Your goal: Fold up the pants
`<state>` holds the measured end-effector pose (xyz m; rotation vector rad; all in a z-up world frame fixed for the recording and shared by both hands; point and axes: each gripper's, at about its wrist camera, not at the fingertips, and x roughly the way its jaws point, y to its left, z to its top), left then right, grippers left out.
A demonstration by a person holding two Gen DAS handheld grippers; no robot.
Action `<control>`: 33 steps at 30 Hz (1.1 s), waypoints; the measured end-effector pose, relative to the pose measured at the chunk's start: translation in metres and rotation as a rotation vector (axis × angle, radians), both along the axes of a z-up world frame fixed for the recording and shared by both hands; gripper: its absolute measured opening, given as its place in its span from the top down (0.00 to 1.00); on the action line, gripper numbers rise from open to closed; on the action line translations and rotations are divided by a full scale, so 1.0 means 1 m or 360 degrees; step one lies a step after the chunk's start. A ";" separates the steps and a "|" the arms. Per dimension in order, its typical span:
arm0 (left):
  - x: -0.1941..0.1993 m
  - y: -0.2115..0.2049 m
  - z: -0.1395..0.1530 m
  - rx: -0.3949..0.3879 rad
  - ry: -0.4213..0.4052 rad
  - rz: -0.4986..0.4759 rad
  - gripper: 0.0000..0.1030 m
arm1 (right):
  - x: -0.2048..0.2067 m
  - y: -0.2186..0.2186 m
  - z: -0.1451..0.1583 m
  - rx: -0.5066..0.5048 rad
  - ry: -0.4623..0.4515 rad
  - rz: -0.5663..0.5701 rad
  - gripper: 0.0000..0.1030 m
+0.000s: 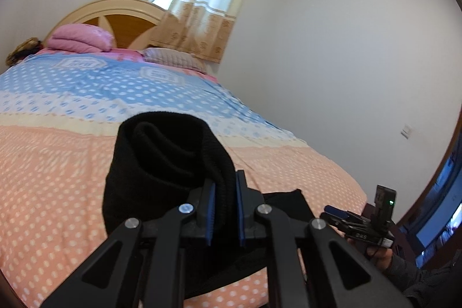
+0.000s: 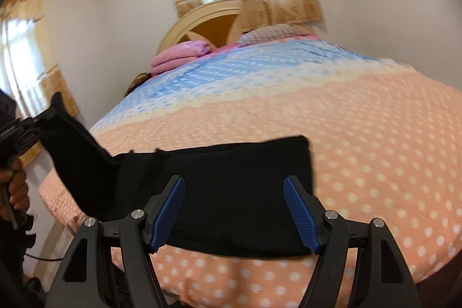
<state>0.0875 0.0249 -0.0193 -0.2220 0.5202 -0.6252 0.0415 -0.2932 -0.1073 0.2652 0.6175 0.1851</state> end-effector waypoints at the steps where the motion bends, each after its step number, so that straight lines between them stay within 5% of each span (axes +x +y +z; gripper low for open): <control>1: 0.000 -0.007 0.001 0.0012 0.0002 -0.0028 0.88 | 0.001 -0.007 -0.002 0.0032 0.0014 -0.0030 0.29; 8: 0.002 -0.059 0.003 0.0104 0.0007 -0.0200 0.88 | 0.005 -0.040 -0.017 0.0148 0.0082 -0.0234 0.29; 21: 0.013 -0.165 -0.015 0.0291 0.0102 -0.0575 0.96 | 0.004 -0.058 -0.022 0.0169 0.0087 -0.0329 0.29; 28: 0.014 -0.148 -0.031 0.0320 0.0107 -0.0478 0.96 | -0.002 -0.049 -0.013 0.0200 0.0013 -0.0161 0.29; 30: 0.013 -0.138 -0.034 0.0332 0.0106 -0.0415 0.92 | -0.003 -0.032 -0.009 0.0200 -0.0003 -0.0026 0.29; 33: 0.011 -0.108 -0.041 0.0373 0.0087 -0.0255 0.65 | -0.008 0.000 -0.004 0.0133 -0.0056 0.0162 0.29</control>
